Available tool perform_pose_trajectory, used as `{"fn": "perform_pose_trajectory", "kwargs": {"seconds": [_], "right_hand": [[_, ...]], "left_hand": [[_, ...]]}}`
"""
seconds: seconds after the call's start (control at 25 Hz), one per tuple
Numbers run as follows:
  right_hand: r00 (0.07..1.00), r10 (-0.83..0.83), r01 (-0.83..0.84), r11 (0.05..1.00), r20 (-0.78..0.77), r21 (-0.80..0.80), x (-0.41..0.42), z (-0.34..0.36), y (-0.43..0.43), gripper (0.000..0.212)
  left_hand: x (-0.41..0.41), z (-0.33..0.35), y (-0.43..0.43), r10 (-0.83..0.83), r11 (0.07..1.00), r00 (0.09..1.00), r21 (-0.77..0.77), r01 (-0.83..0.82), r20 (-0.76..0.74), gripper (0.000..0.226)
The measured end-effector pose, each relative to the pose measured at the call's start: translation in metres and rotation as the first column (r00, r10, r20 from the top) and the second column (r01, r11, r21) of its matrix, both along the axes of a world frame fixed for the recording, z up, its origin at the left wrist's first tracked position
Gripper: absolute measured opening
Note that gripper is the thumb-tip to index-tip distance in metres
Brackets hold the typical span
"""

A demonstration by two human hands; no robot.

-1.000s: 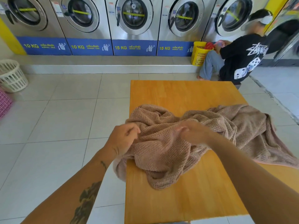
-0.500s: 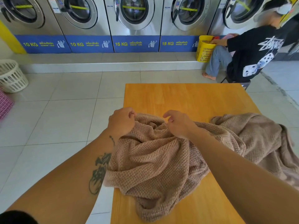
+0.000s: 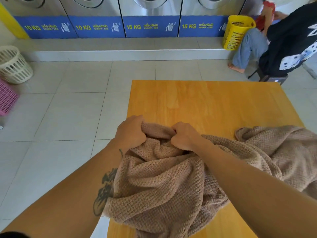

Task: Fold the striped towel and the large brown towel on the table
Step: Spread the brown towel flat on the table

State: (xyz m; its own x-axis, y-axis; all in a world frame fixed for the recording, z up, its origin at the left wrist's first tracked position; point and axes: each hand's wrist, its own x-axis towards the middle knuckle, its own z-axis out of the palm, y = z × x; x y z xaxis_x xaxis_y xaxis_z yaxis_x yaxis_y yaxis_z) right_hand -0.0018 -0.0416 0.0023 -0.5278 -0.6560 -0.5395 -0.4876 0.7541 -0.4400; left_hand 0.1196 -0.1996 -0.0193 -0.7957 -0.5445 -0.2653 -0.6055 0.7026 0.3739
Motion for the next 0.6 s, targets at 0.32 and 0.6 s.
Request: {"fn": "perform_pose_trajectory", "kwargs": {"seconds": [0.32,0.6], "right_hand": [[0.998,-0.058,0.039,0.9,-0.03,-0.435,-0.026,0.048,-0.058,0.032],[0.949,0.173,-0.066,0.925,-0.262,0.374,-0.026,-0.007,-0.001,0.059]], "left_hand": [[0.021,0.04,-0.07,0.356,0.863,0.885,-0.26,-0.434,-0.299,0.055],[0.045,-0.006,-0.032,0.204,0.973,0.976,-0.128,-0.193,0.08,0.075]]}}
